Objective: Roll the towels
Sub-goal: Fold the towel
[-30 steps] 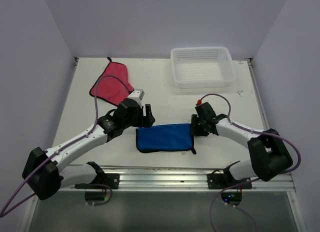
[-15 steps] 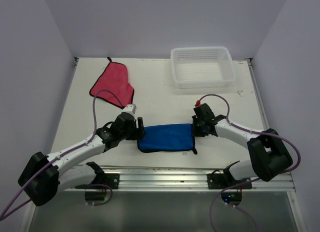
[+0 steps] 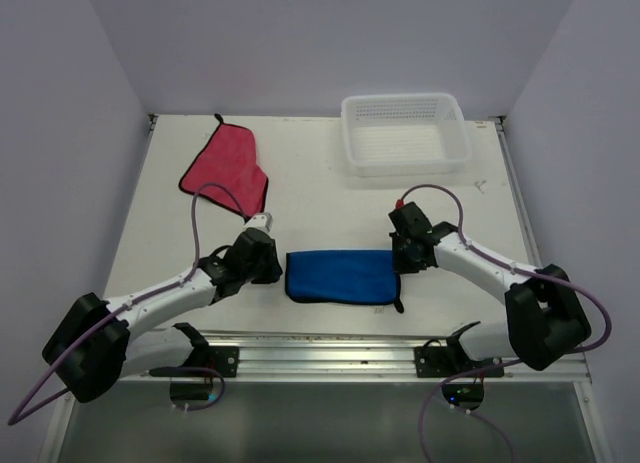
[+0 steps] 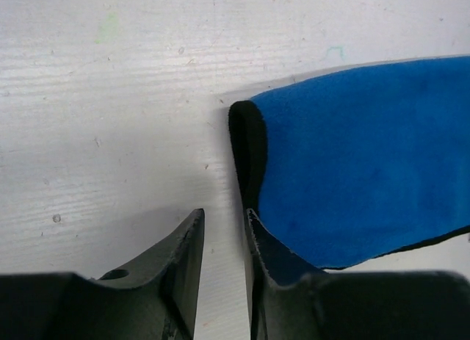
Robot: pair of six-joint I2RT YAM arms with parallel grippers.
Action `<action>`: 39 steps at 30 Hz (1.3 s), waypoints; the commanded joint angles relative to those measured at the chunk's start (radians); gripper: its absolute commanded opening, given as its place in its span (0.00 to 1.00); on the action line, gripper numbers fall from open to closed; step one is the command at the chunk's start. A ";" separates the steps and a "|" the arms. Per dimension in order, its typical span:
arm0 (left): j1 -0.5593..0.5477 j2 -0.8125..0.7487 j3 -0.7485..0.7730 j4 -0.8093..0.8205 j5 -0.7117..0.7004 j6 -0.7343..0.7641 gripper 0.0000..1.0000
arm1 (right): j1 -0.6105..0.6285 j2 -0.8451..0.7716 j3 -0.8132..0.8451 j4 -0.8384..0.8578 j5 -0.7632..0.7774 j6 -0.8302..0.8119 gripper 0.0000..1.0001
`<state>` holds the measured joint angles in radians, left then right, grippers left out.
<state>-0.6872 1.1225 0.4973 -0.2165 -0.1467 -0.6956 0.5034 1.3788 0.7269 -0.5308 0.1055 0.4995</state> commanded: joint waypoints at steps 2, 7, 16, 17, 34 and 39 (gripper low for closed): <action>0.005 0.072 -0.003 0.095 -0.005 0.002 0.29 | 0.000 -0.070 0.098 -0.132 0.043 -0.050 0.00; 0.005 0.148 -0.023 0.198 0.068 0.002 0.25 | 0.001 -0.106 0.144 -0.167 0.023 -0.067 0.00; -0.006 0.163 -0.037 0.269 0.099 -0.005 0.24 | 0.024 -0.107 0.204 -0.173 -0.067 -0.035 0.00; -0.006 0.160 -0.042 0.281 0.104 -0.007 0.24 | 0.027 -0.107 0.210 -0.173 -0.075 -0.026 0.00; -0.008 0.132 -0.097 0.356 0.141 -0.024 0.24 | 0.267 0.069 0.410 -0.166 -0.040 0.077 0.00; -0.008 0.129 -0.115 0.381 0.165 -0.031 0.25 | 0.356 0.158 0.500 -0.163 -0.010 0.100 0.00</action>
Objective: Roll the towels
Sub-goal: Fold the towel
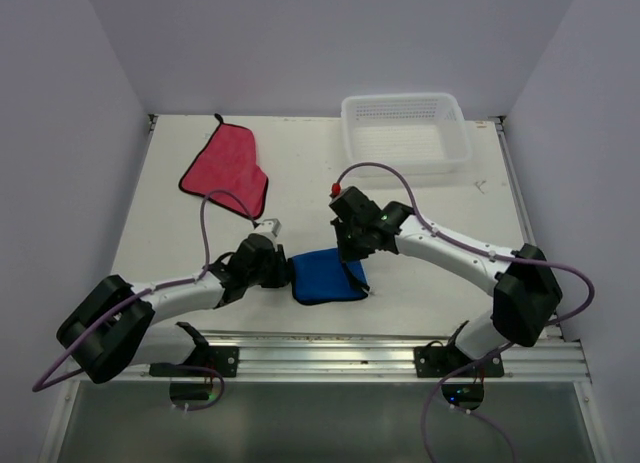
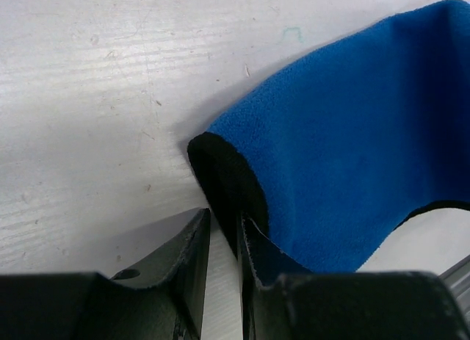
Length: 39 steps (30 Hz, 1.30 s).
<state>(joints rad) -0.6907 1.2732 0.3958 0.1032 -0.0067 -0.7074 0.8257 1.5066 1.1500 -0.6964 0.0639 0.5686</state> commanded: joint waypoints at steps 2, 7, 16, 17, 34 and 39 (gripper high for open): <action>-0.004 -0.023 -0.018 0.066 0.027 -0.020 0.25 | 0.067 0.079 0.115 0.003 0.042 0.042 0.00; -0.004 -0.034 -0.029 0.073 0.024 -0.029 0.27 | 0.111 0.187 0.174 0.023 0.042 0.074 0.00; -0.004 -0.044 -0.054 0.089 0.027 -0.032 0.27 | 0.150 0.273 0.215 0.075 0.014 0.114 0.00; -0.004 -0.044 -0.055 0.090 0.028 -0.030 0.27 | 0.153 0.283 0.223 0.077 0.010 0.117 0.00; -0.004 -0.043 -0.058 0.081 0.027 -0.010 0.27 | 0.194 0.391 0.298 0.127 -0.042 0.155 0.00; -0.004 -0.041 -0.057 0.076 0.028 -0.006 0.27 | 0.196 0.420 0.300 0.143 -0.045 0.163 0.00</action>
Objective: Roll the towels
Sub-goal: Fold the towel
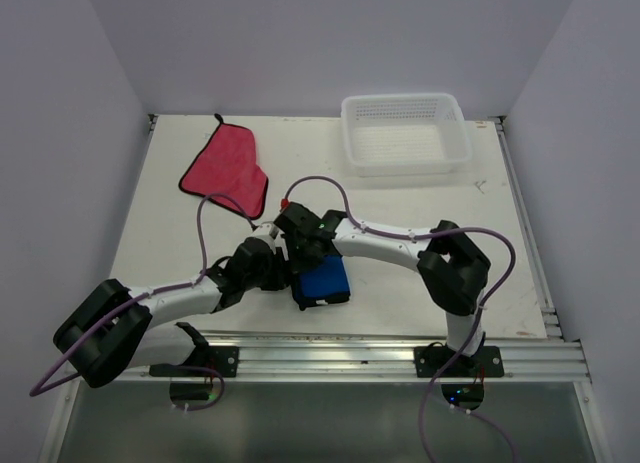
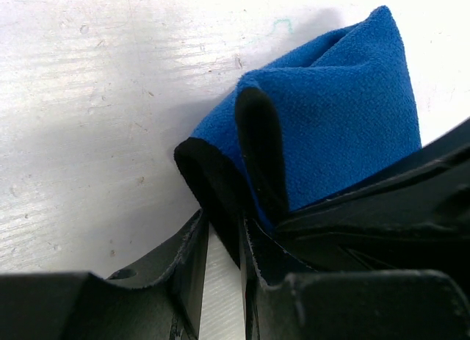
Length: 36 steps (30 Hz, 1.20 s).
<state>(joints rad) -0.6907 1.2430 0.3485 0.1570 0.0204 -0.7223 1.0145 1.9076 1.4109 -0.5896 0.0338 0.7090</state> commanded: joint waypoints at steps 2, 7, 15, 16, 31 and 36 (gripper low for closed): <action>-0.004 -0.014 -0.009 0.021 0.000 0.009 0.27 | 0.007 0.042 0.040 0.036 -0.014 0.024 0.00; -0.004 -0.034 -0.019 0.006 -0.004 0.008 0.28 | 0.007 0.067 0.008 0.056 -0.002 0.035 0.00; -0.004 -0.077 -0.029 -0.023 -0.013 0.001 0.31 | 0.009 0.073 0.006 0.077 0.006 0.038 0.09; -0.006 -0.082 -0.029 -0.028 -0.014 -0.002 0.32 | 0.006 0.071 0.017 0.076 0.008 0.034 0.11; -0.001 -0.401 -0.013 -0.273 -0.117 -0.060 0.51 | -0.027 -0.019 0.109 0.021 0.034 -0.022 0.37; -0.003 -0.409 0.010 -0.301 -0.128 -0.057 0.50 | -0.083 -0.116 0.060 0.011 0.057 -0.035 0.36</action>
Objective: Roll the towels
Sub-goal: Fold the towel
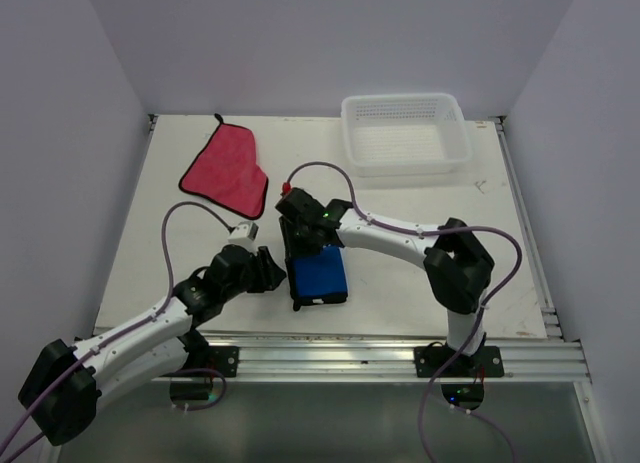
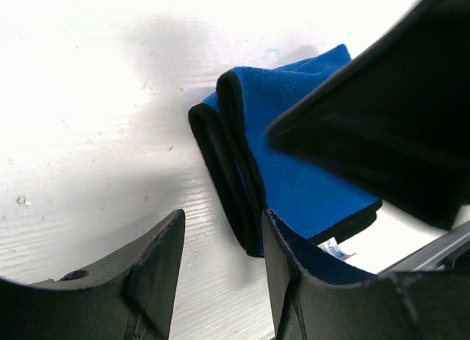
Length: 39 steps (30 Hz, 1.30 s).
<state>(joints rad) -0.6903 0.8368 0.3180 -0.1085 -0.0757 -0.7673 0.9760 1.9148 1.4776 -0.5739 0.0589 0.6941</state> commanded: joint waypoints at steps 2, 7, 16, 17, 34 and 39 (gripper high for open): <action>-0.003 0.018 0.050 -0.033 -0.027 -0.001 0.49 | -0.069 -0.161 -0.060 0.005 0.035 -0.021 0.33; -0.005 0.096 0.150 -0.022 -0.029 0.049 0.45 | -0.171 -0.270 -0.196 0.023 0.028 -0.041 0.18; -0.012 0.277 0.342 0.012 -0.015 0.105 0.30 | -0.235 -0.316 -0.310 0.049 0.025 -0.088 0.13; -0.015 0.289 0.348 0.032 -0.009 0.106 0.29 | -0.237 -0.312 -0.315 0.061 0.022 -0.088 0.12; -0.035 0.484 0.214 0.216 0.019 0.102 0.12 | -0.235 -0.189 -0.326 0.152 -0.037 -0.105 0.09; -0.034 0.538 0.155 0.247 -0.007 0.108 0.11 | -0.237 -0.119 -0.342 0.193 -0.042 -0.097 0.08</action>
<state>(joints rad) -0.7208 1.3495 0.5014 0.0750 -0.0429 -0.6857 0.7395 1.7576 1.1496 -0.4286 0.0307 0.6048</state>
